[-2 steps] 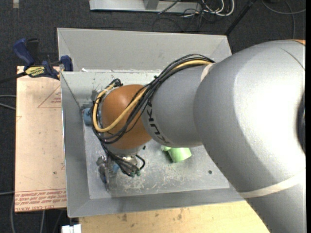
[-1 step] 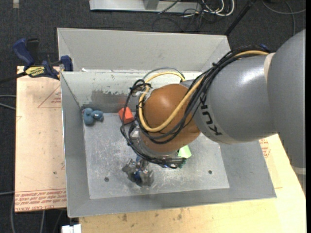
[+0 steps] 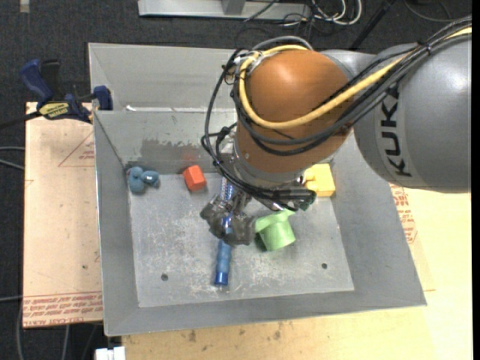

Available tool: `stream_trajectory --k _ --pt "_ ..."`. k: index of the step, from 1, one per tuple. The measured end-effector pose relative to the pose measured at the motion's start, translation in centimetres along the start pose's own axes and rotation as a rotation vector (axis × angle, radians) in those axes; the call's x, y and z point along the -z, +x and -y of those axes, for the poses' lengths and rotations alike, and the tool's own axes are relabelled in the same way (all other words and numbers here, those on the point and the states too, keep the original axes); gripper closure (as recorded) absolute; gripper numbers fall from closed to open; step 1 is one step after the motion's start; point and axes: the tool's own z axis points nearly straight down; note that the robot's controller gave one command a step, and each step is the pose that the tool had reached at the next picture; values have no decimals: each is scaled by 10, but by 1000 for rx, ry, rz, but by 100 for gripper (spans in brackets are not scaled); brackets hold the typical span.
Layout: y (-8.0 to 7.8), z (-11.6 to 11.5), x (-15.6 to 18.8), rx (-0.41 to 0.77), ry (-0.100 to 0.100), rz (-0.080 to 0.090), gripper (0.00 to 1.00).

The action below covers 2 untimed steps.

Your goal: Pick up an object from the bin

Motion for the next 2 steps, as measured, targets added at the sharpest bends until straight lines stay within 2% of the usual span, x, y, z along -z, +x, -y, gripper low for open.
stream_trajectory --k 1,2 --pt "-10 27 -88 -223 -7 -13 100" --pt "-54 -37 -64 -11 -6 -5 100"
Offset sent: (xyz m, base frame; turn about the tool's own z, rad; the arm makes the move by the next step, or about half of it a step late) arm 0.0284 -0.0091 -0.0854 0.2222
